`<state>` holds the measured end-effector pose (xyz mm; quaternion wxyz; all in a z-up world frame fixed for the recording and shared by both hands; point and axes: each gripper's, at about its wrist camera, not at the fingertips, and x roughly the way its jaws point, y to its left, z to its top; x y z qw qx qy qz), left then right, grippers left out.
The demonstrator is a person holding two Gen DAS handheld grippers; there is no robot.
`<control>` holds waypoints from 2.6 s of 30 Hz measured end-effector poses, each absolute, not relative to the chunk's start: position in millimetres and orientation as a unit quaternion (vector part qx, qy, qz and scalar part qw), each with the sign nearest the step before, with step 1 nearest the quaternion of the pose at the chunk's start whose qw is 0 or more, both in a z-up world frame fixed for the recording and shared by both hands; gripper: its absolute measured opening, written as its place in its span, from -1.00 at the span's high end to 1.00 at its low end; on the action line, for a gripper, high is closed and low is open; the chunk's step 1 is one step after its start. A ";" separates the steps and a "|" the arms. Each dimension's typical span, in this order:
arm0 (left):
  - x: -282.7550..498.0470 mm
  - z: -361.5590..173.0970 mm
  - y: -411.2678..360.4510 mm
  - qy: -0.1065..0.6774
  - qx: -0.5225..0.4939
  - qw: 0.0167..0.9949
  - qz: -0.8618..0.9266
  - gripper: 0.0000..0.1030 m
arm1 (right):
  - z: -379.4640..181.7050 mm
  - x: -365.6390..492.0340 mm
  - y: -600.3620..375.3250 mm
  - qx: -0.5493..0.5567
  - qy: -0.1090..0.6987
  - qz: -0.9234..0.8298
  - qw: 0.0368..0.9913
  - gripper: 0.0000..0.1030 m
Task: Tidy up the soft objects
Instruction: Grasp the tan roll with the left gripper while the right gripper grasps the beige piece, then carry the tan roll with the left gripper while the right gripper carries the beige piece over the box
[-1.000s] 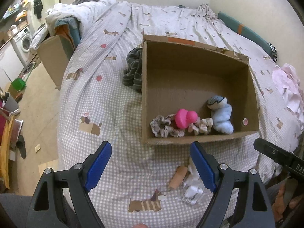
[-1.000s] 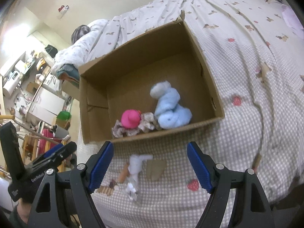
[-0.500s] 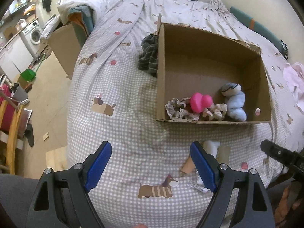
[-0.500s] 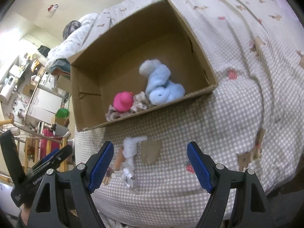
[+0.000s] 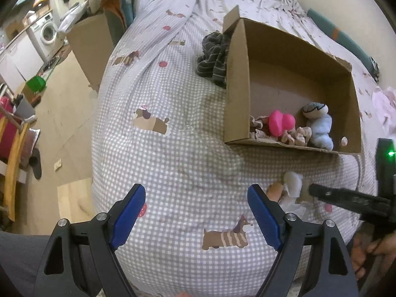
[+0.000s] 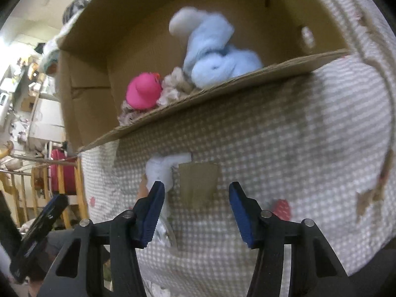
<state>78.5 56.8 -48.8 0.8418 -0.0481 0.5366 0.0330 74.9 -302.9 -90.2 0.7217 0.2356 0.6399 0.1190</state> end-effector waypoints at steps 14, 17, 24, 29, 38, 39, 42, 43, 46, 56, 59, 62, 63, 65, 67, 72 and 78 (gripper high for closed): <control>84.4 -68.7 46.4 0.576 -0.056 0.816 -0.008 -0.21 | -88.1 74.8 -297.4 0.190 0.643 0.114 0.734 0.75; 88.2 -74.1 36.9 0.585 -0.062 0.808 -0.026 -0.13 | -75.9 69.3 -312.2 0.205 0.626 0.117 0.743 0.75; 101.8 -92.5 5.9 0.609 -0.061 0.788 -0.059 -0.13 | -55.2 55.2 -338.4 0.232 0.595 0.130 0.758 0.75; 113.0 -111.3 -14.8 0.629 -0.068 0.771 -0.070 -0.01 | -51.4 50.7 -351.4 0.252 0.587 0.136 0.758 0.75; 129.9 -135.5 -36.3 0.656 -0.086 0.746 -0.077 0.90 | -46.8 44.2 -368.0 0.268 0.576 0.134 0.761 0.75; 129.9 -131.9 -34.1 0.652 -0.092 0.748 -0.078 0.90 | -46.2 43.3 -371.0 0.271 0.575 0.132 0.761 0.75; 127.2 -121.1 -23.9 0.640 -0.106 0.757 -0.075 0.91 | -46.3 42.8 -374.8 0.278 0.573 0.131 0.759 0.75; 125.7 -118.3 -20.1 0.637 -0.109 0.760 -0.071 0.91 | -45.9 42.8 -374.8 0.279 0.573 0.131 0.759 0.75; 120.7 -111.0 -12.2 0.629 -0.119 0.765 -0.065 0.91 | -44.5 43.6 -372.0 0.278 0.572 0.133 0.760 0.75; 102.5 -78.4 26.3 0.592 -0.141 0.793 -0.040 0.91 | -43.6 44.5 -356.8 0.265 0.575 0.139 0.761 0.75; 96.5 -47.6 26.4 0.562 -0.143 0.813 -0.055 0.91 | -32.0 43.1 -365.3 0.301 0.564 0.153 0.753 0.75; 93.1 -18.7 23.1 0.533 -0.140 0.832 -0.067 0.91 | -9.8 45.4 -369.0 0.304 0.546 0.165 0.763 0.75; 95.5 -8.9 21.8 0.524 -0.139 0.838 -0.069 0.91 | -2.7 47.1 -369.3 0.305 0.540 0.169 0.766 0.75; 100.6 6.9 26.8 0.509 -0.133 0.847 -0.069 0.91 | 11.4 51.5 -367.7 0.297 0.531 0.177 0.774 0.75; 115.0 16.1 22.7 0.501 -0.126 0.853 -0.068 0.91 | 24.0 58.1 -366.1 0.286 0.524 0.181 0.782 0.75; 149.8 34.1 16.0 0.493 -0.111 0.860 -0.070 0.91 | 51.5 77.3 -365.6 0.277 0.492 0.185 0.804 0.75; 187.4 30.6 4.1 0.491 -0.092 0.863 -0.074 0.91 | 53.8 102.5 -358.9 0.252 0.482 0.181 0.820 0.75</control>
